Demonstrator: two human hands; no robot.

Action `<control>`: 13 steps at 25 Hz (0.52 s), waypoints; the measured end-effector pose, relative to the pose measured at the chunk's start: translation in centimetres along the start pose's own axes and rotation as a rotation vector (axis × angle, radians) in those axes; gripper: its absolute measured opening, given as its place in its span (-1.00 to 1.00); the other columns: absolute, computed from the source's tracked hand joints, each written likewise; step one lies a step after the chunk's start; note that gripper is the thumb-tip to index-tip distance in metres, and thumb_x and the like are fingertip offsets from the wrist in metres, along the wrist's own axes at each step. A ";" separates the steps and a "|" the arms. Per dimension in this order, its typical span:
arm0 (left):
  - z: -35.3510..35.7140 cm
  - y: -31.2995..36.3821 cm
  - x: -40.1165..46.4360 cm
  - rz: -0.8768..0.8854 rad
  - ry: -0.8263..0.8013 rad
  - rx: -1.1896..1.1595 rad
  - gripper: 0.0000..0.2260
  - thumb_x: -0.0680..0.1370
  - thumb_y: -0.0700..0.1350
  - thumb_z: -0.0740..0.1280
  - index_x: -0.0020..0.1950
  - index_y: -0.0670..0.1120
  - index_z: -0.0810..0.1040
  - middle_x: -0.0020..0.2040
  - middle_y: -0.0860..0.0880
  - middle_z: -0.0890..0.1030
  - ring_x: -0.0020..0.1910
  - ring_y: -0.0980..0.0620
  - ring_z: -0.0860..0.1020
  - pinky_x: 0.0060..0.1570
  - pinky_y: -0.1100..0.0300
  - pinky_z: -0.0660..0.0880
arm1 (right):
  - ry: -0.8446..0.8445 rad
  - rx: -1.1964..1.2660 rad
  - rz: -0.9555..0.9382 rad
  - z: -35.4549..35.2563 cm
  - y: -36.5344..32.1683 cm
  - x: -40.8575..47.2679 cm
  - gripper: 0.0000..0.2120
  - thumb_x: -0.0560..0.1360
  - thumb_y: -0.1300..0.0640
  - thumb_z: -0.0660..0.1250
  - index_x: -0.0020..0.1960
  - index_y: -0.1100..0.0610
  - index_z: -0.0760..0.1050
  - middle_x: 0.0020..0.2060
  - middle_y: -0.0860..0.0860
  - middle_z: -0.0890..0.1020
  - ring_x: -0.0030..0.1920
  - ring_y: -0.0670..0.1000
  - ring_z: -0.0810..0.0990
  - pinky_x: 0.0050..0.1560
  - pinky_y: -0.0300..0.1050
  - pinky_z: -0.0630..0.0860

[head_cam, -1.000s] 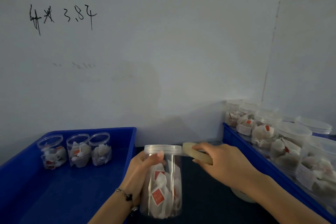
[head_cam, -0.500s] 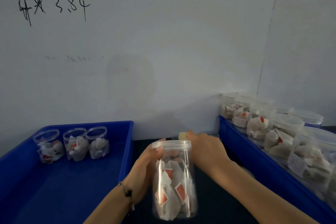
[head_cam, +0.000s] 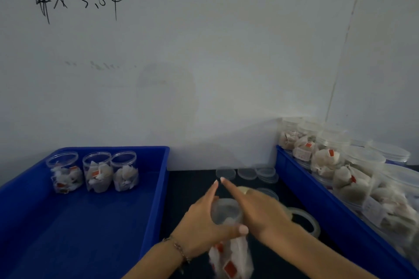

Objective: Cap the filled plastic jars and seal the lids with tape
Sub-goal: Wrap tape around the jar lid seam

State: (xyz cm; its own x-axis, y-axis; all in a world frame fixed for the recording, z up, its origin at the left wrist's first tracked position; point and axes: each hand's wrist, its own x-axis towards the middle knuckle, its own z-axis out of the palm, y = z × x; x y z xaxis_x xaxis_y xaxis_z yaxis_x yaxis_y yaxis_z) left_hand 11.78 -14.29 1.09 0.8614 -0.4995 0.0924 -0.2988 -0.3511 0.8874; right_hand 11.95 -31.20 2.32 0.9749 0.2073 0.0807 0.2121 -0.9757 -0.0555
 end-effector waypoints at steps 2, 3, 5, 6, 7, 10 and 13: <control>0.3 -1.0 0.6 -0.027 -0.025 0.335 -0.06 0.21 0.38 0.41 0.48 0.09 0.15 0.28 0.08 0.36 0.20 0.13 0.41 0.21 0.19 0.43 | -0.122 0.105 -0.023 1.7 -0.4 -0.1 -0.11 0.51 0.11 0.30 0.47 -0.28 -0.32 0.28 0.14 0.44 0.18 0.13 0.51 0.13 0.04 0.45; 0.3 -1.3 0.8 -0.006 -0.057 0.437 -0.21 0.27 0.35 0.40 0.41 0.09 0.28 0.22 0.08 0.36 0.16 0.13 0.40 0.19 0.17 0.45 | -0.175 0.172 -0.012 2.4 -0.4 -0.3 -0.11 0.51 0.12 0.31 0.47 -0.29 -0.31 0.29 0.12 0.44 0.20 0.10 0.50 0.16 0.02 0.44; -0.2 -1.8 0.9 0.006 -0.154 0.471 -0.42 0.31 0.28 0.41 0.27 0.12 0.42 0.15 0.11 0.33 0.10 0.14 0.38 0.12 0.21 0.47 | -0.285 0.317 -0.011 3.3 0.1 -0.8 -0.18 0.53 0.04 0.27 0.48 -0.30 -0.27 0.34 0.05 0.43 0.26 0.02 0.47 0.24 -0.02 0.41; -0.4 -2.2 0.9 -0.004 -0.196 0.474 -0.45 0.32 0.25 0.43 0.25 0.12 0.43 0.14 0.11 0.31 0.09 0.15 0.38 0.11 0.23 0.47 | -0.326 0.345 -0.033 3.6 0.4 -1.2 -0.21 0.53 -0.04 0.25 0.48 -0.29 -0.26 0.38 0.01 0.41 0.30 -0.01 0.44 0.28 -0.03 0.39; -0.5 -2.6 0.9 -0.006 -0.218 0.489 -0.45 0.32 0.23 0.43 0.25 0.11 0.42 0.14 0.11 0.31 0.09 0.16 0.37 0.10 0.24 0.46 | -0.345 0.337 -0.063 4.0 0.7 -1.5 -0.21 0.52 -0.13 0.24 0.48 -0.28 -0.28 0.41 -0.03 0.38 0.33 -0.04 0.42 0.29 -0.04 0.37; -0.6 -3.5 1.1 0.007 -0.224 0.566 -0.38 0.30 0.24 0.43 0.27 0.06 0.36 0.12 0.10 0.30 0.08 0.14 0.35 0.08 0.22 0.44 | -0.297 0.249 -0.170 5.1 0.9 -2.5 -0.15 0.43 -0.37 0.14 0.45 -0.30 -0.40 0.40 -0.07 0.36 0.27 -0.08 0.45 0.23 -0.07 0.40; -0.7 -3.7 1.3 -0.027 -0.301 0.618 -0.37 0.27 0.26 0.38 0.26 0.09 0.30 0.11 0.13 0.31 0.09 0.11 0.33 0.05 0.20 0.40 | -0.194 0.178 -0.282 5.7 0.7 -2.9 -0.23 0.44 -0.40 0.04 0.42 -0.34 -0.41 0.31 -0.04 0.38 0.06 -0.09 0.52 0.07 -0.09 0.46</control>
State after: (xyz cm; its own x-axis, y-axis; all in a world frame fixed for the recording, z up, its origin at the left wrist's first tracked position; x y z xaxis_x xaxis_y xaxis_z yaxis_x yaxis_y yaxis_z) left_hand 14.35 -13.08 -1.77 0.7469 -0.6512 -0.1345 -0.5355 -0.7089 0.4590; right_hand 9.62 -32.14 -3.64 0.8679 0.4917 -0.0712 0.4652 -0.8545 -0.2311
